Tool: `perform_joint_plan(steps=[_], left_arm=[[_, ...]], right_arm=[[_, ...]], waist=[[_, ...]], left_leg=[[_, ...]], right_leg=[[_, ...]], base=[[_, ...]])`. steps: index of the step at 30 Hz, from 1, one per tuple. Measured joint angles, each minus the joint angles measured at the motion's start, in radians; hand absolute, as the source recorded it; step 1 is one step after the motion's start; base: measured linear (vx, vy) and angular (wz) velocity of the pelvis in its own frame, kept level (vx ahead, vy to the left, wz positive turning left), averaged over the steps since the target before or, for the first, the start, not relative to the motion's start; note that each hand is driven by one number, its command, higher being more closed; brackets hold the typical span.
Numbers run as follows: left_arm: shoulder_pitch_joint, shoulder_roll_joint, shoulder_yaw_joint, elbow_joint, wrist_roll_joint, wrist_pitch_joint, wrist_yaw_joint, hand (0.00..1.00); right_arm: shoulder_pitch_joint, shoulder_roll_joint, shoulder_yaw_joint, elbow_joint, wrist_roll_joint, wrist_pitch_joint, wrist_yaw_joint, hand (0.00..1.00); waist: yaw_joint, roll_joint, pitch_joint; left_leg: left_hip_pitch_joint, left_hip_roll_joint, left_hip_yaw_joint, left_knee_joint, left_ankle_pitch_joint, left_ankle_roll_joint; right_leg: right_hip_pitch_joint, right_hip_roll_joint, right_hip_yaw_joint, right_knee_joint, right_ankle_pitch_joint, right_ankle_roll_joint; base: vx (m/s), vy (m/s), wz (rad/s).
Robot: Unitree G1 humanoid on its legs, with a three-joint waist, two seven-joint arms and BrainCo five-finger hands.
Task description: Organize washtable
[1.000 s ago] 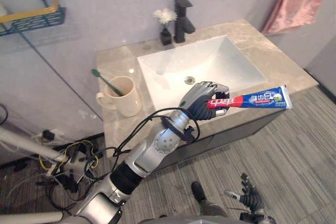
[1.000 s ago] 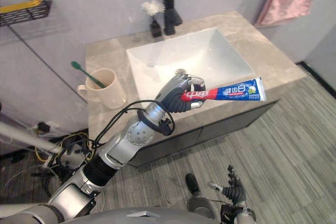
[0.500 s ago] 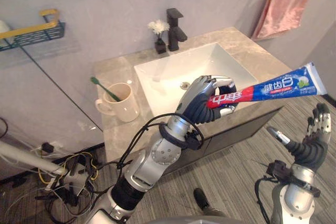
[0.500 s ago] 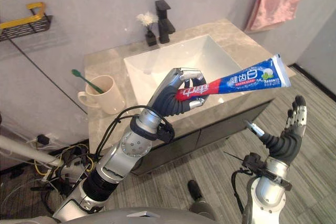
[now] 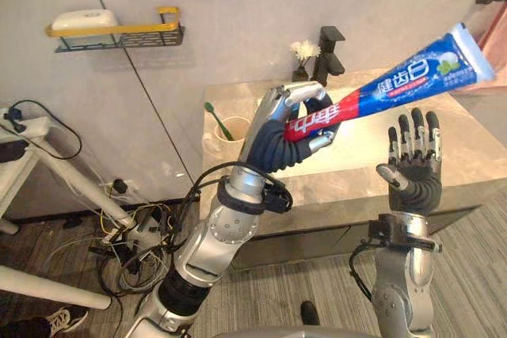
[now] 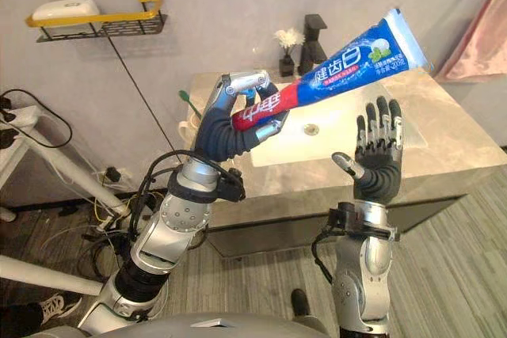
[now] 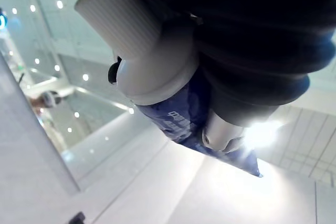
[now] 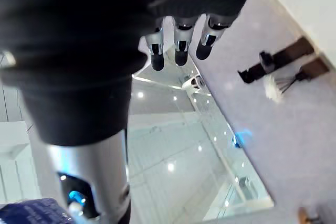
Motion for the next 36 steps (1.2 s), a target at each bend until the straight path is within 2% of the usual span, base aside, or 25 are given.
perform_joint_plan(steps=[9, 15, 19, 36], left_arm=[[-0.019, 0.004, 0.040, 0.014, 0.003, 0.018, 0.047, 1.00], [-0.023, 0.011, 0.046, 0.061, 0.003, 0.036, 0.054, 1.00], [-0.024, 0.012, 0.038, 0.061, 0.002, 0.035, 0.052, 1.00], [-0.051, 0.023, -0.068, 0.138, 0.002, 0.017, 0.008, 1.00]], right_arm=[[-0.113, -0.046, 0.116, 0.038, 0.247, 0.006, 0.082, 0.00], [-0.159, -0.061, 0.164, 0.039, 0.344, 0.026, 0.113, 0.00], [-0.202, -0.065, 0.196, 0.076, 0.382, 0.030, 0.117, 0.00], [-0.225, -0.064, 0.239, 0.075, 0.383, 0.022, 0.112, 0.00]], waist=[[0.014, -0.014, -0.014], [0.021, -0.027, -0.022], [0.022, -0.036, -0.029], [0.025, -0.042, -0.032]], left_leg=[[0.005, 0.001, -0.040, -0.012, 0.024, -0.009], [0.005, 0.004, -0.057, -0.015, 0.029, -0.015], [0.006, 0.004, -0.058, -0.016, 0.030, -0.015], [0.007, 0.004, -0.070, -0.017, 0.030, -0.015]], right_leg=[[0.014, -0.002, -0.044, 0.000, -0.005, -0.009], [0.019, -0.001, -0.063, 0.000, -0.010, -0.016], [0.020, -0.001, -0.064, 0.000, -0.010, -0.017], [0.026, -0.001, -0.075, 0.000, -0.013, -0.020]], base=[[-0.01, -0.025, 0.14], [0.00, -0.016, 0.08], [0.00, 0.000, 0.00], [0.00, 0.001, 0.00]])
